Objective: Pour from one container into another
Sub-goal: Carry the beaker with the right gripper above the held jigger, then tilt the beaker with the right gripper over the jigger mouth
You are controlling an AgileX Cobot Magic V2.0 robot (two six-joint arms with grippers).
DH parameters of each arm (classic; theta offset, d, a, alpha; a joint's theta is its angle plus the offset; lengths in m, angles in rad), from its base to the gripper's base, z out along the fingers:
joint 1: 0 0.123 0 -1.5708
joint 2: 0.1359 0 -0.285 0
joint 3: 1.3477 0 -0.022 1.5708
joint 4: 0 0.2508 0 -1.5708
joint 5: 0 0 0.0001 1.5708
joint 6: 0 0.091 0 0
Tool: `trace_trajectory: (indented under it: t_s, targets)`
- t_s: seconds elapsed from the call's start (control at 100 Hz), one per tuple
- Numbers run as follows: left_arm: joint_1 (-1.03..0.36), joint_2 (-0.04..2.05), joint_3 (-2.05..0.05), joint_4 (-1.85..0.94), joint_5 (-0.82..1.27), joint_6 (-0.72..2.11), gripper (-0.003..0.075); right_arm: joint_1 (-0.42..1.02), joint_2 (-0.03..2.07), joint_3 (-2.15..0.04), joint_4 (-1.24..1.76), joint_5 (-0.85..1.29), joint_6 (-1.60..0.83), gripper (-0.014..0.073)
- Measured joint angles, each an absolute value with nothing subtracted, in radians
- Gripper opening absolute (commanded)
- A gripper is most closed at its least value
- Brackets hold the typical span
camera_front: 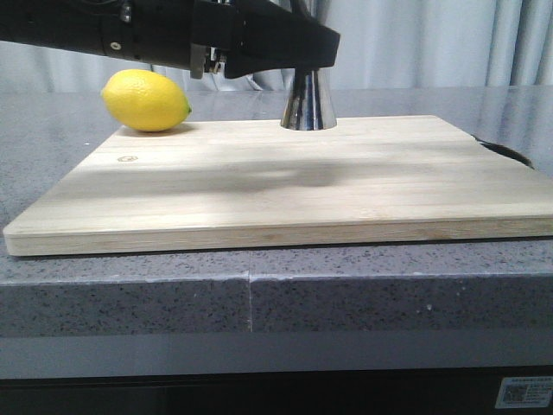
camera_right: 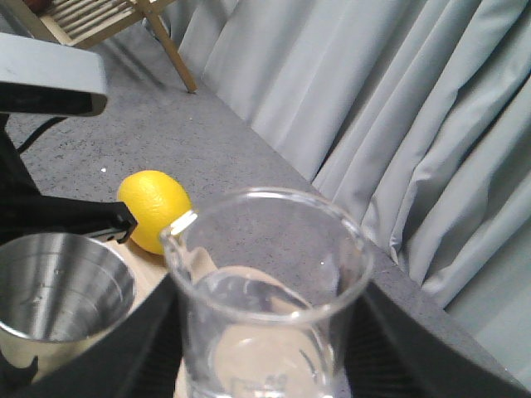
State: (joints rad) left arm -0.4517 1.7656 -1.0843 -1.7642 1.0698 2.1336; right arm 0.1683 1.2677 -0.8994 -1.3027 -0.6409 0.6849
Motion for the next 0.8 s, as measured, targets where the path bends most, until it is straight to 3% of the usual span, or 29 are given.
trace_trajectory:
  t_s: [0.8]
  targets:
    - [-0.452, 1.766, -1.084, -1.764, 1.065, 2.13, -0.0019, 0.168, 1.304, -0.972, -1.486, -0.663, 0.701, 0.0195]
